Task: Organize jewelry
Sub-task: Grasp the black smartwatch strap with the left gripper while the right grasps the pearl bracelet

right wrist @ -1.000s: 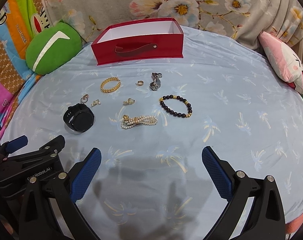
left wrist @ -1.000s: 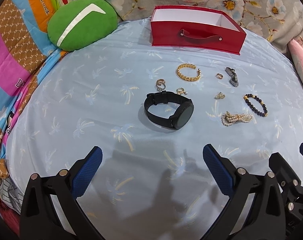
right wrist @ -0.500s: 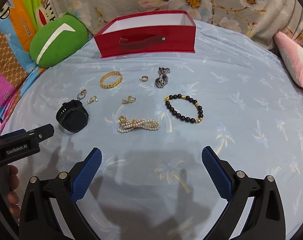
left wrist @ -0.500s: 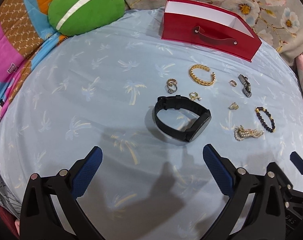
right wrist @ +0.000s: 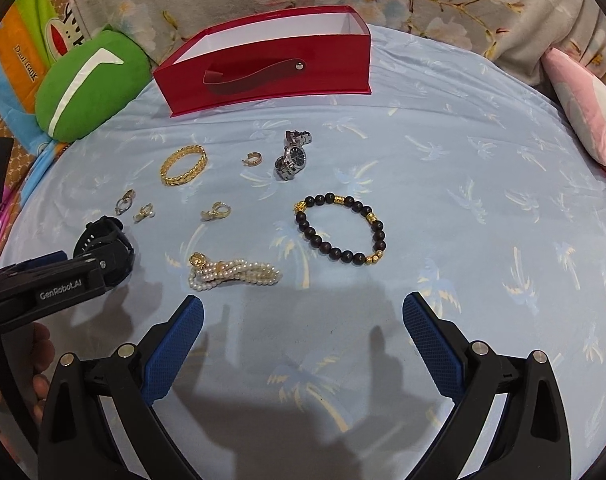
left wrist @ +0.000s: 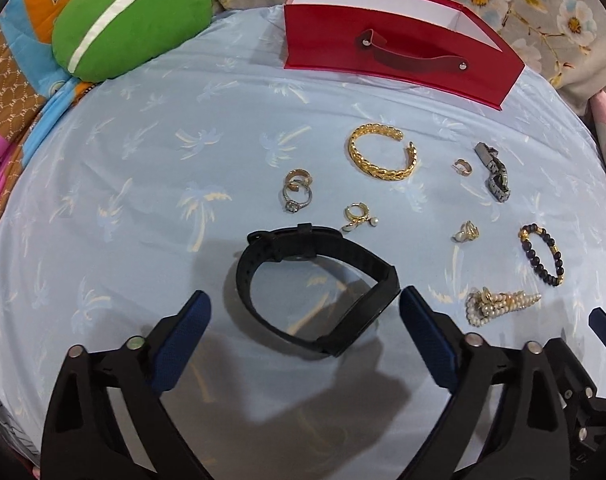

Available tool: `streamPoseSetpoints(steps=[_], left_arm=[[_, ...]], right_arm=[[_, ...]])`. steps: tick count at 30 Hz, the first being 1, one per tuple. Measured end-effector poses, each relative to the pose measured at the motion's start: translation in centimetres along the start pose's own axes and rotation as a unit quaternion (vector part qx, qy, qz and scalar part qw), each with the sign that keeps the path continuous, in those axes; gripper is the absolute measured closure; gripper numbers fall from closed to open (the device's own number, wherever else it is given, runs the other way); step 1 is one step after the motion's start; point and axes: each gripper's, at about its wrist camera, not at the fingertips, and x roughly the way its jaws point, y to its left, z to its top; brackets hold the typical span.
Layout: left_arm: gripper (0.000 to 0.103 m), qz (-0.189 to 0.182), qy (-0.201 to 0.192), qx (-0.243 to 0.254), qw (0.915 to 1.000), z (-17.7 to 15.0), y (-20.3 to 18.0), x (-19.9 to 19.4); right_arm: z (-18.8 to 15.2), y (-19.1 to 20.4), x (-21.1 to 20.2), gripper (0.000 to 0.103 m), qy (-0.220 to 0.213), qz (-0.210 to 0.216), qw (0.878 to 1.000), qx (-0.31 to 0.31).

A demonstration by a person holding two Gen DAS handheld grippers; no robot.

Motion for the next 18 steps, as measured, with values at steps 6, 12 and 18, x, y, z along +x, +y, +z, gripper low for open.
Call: streamPoseSetpoints(steps=[6, 12, 18], left_arm=[[0.038, -0.010, 0.009, 0.013, 0.9998, 0.2, -0.6, 0.8], [0.072, -0.035, 0.011, 0.021, 0.9991, 0.5, -0.8, 0.7], [0.088, -0.071, 0.022, 0.026, 0.9969, 0.4, -0.9, 0.3]], right_arm=[[0.6, 0.6, 1.3, 0.008, 0.010, 0.015, 1.000, -0.010], [1.5, 1.9, 2.6, 0.025, 0.013, 0.027, 0.999, -0.033], [1.8, 2.4, 4.0, 0.040, 0.027, 0.049, 0.998, -0.041]])
